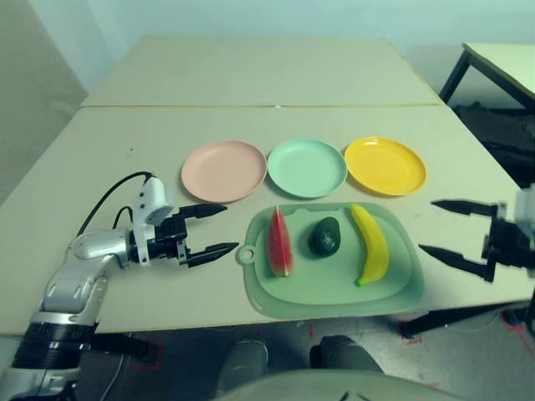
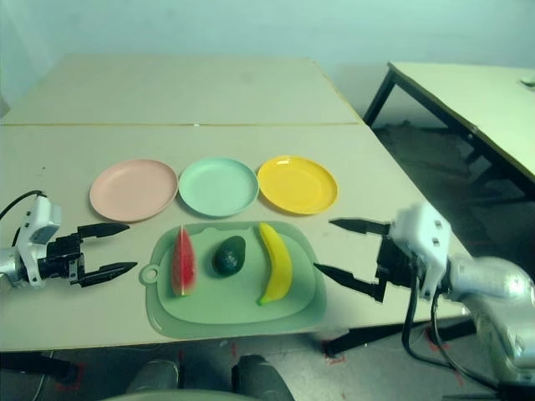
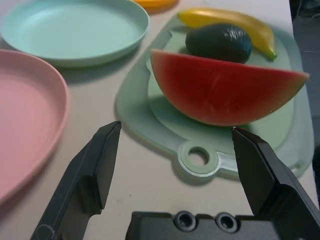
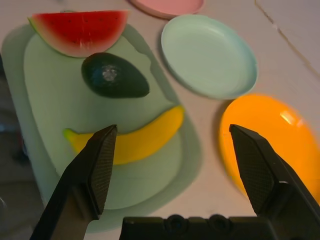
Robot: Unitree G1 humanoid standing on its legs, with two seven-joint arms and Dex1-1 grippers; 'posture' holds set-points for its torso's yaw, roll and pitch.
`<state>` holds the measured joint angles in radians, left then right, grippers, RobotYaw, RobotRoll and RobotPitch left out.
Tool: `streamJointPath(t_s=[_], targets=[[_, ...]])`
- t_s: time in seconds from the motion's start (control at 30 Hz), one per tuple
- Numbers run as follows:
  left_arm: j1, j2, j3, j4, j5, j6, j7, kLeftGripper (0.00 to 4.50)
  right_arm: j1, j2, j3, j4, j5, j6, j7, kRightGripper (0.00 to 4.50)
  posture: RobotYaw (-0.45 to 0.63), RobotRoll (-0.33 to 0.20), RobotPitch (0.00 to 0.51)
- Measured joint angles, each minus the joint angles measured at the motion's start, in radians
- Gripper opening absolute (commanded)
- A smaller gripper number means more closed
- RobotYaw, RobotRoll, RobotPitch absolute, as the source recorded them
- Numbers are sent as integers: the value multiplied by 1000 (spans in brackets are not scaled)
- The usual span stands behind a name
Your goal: Place the fruits into color-matched plates.
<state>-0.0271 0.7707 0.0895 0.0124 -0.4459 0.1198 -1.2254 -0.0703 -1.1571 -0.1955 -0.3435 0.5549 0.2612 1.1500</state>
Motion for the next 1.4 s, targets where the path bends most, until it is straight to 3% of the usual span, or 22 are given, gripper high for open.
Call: streamJointPath(t_s=[0.17,0.37,0.6,0.83,1.4], targets=[[-24,-4,-13,64,28,-43,-13,4466,-232,-43,240,19,-177,-68,172,4500,61,0,34],[-25,-7,-17,67,46,-54,-14,4466,-499,42,511,203,-479,-340,366,4500,92,0,45],[-10,-12,-15,40,48,-46,16,4466,-692,190,653,513,-693,-654,415,4500,114,0,47],[-12,-40,-28,-17,42,-7,33,4466,-732,279,713,640,-766,-816,416,4500,128,0,49],[-103,0,-30,-160,-21,127,4,4466,-648,265,763,598,-767,-846,460,4500,143,0,48]])
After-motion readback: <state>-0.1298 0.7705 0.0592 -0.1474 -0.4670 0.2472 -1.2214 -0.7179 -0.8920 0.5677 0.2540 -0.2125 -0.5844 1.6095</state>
